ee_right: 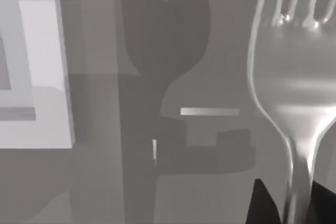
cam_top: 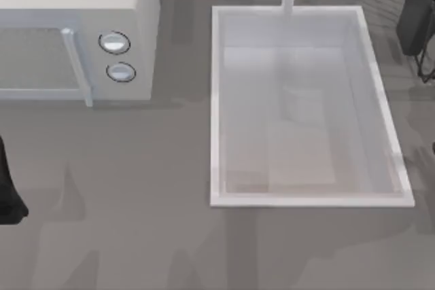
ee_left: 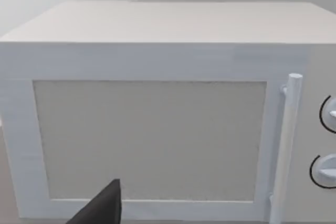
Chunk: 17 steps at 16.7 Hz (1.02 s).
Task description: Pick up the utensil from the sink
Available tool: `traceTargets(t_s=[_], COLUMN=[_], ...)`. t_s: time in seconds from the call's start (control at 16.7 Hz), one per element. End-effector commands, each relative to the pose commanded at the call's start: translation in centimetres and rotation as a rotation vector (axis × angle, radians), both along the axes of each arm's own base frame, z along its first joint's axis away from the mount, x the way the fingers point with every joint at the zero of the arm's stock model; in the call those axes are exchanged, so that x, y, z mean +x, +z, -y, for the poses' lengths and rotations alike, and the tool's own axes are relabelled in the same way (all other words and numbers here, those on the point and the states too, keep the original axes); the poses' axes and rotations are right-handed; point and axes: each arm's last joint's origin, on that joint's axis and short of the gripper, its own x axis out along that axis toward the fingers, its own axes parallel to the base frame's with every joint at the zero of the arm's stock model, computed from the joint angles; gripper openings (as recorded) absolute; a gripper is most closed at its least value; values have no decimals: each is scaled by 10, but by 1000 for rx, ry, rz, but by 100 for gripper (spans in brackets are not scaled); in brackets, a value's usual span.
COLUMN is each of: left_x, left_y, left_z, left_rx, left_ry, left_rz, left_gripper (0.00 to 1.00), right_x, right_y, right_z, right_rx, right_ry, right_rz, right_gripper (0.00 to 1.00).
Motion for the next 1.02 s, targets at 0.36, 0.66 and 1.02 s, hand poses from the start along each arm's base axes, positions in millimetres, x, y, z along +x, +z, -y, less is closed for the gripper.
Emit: traceTargets(t_s=[0.36, 0.66, 1.02], left_x=[0, 0, 0], left_y=[0, 0, 0], left_z=[0, 0, 0], left_rx=[0, 0, 0], left_ry=[0, 0, 0], left_rz=[0, 0, 0], left_gripper=[100, 100, 100], right_x=[0, 0, 0], right_y=[0, 0, 0], right_z=[0, 0, 0], right_rx=[0, 0, 0], right_ry=[0, 0, 0], right_rz=[0, 0, 0], right_gripper=[60, 98, 100])
